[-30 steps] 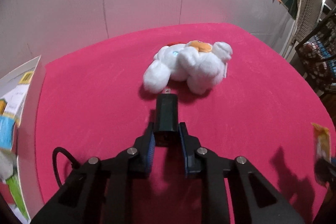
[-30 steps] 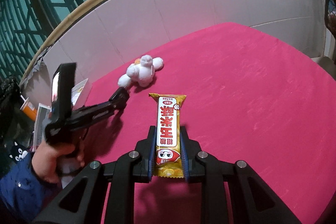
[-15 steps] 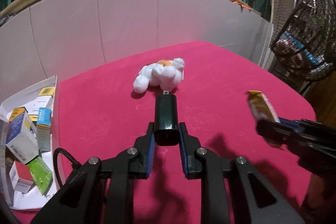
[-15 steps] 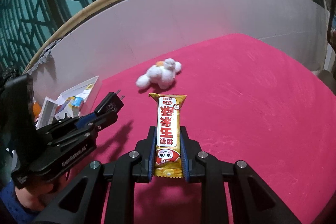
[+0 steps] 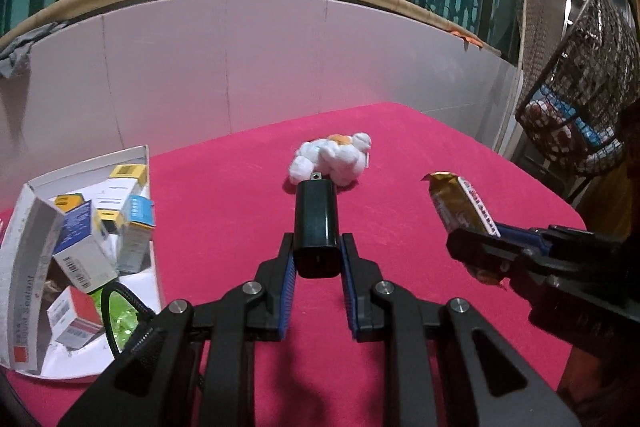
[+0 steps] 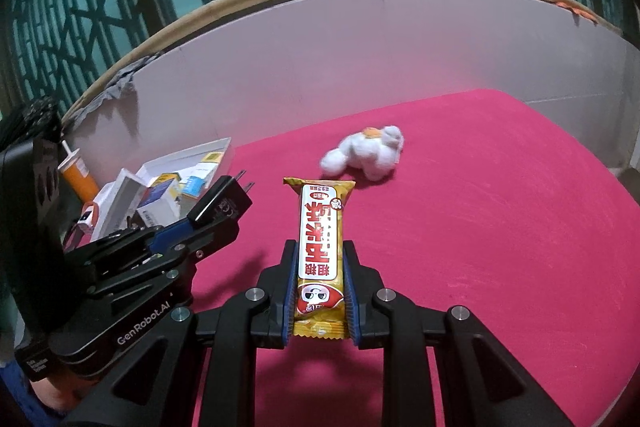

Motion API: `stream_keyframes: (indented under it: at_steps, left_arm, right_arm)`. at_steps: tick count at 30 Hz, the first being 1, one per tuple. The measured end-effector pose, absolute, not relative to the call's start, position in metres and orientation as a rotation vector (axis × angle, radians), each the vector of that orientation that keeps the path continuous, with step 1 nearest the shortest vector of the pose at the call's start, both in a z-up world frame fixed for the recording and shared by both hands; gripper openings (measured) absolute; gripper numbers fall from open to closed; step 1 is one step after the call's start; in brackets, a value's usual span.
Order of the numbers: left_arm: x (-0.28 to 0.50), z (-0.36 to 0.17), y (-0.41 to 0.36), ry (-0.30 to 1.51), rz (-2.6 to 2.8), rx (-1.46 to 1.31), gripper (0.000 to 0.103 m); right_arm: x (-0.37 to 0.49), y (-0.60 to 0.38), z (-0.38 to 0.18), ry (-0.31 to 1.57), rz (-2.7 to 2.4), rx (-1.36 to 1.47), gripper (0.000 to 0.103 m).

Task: Organize objects
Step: 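Carry the candy bar and black item over the tray with both grippers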

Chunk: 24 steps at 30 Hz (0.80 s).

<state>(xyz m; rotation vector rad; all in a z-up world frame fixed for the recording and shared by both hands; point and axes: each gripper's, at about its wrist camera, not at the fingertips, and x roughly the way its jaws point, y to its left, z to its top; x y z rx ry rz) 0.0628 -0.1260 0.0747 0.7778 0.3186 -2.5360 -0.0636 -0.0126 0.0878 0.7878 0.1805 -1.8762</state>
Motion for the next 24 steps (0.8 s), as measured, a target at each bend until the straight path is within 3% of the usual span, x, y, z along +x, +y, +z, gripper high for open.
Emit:
stream_keyframes:
  at_steps: [24]
  left_arm:
    - [0.130,0.094,-0.154,0.390,-2.482,0.623,0.020]
  right_arm:
    - [-0.002,-0.058,0.096,0.304,-1.792,0.742,0.022]
